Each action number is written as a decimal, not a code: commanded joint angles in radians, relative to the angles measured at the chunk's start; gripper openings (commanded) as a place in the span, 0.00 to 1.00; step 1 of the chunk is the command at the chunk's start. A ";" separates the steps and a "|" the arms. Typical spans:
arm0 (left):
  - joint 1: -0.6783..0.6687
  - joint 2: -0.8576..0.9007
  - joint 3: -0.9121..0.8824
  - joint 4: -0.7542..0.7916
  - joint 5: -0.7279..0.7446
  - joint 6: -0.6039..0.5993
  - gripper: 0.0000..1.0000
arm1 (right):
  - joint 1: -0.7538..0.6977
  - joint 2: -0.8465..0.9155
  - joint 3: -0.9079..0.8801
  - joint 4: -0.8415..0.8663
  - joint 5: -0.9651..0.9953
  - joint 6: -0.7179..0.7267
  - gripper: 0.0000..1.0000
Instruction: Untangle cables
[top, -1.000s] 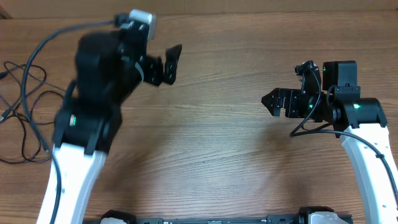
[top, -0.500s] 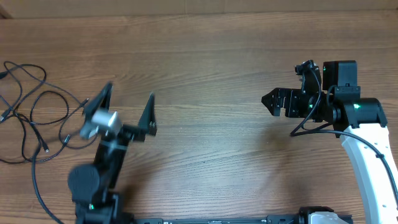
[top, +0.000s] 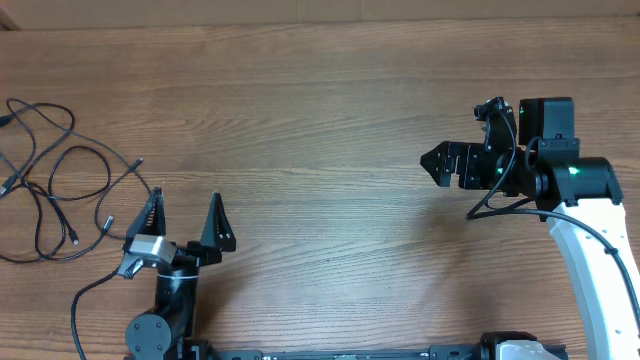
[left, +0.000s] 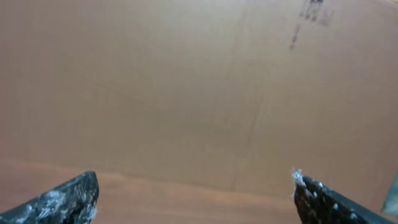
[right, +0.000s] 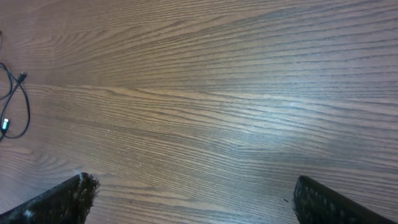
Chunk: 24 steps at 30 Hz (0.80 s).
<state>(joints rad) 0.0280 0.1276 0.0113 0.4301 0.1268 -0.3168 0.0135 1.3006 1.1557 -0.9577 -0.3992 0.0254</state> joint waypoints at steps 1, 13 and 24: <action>0.006 -0.070 -0.006 -0.050 -0.054 -0.027 1.00 | -0.003 -0.008 0.029 0.006 0.006 -0.008 1.00; 0.006 -0.125 -0.006 -0.406 -0.093 -0.029 1.00 | -0.003 -0.008 0.029 0.006 0.006 -0.008 1.00; 0.004 -0.124 -0.006 -0.508 -0.094 0.006 1.00 | -0.003 -0.008 0.028 0.006 0.006 -0.008 1.00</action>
<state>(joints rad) 0.0280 0.0128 0.0086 -0.0746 0.0437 -0.3336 0.0135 1.3006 1.1557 -0.9585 -0.3996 0.0250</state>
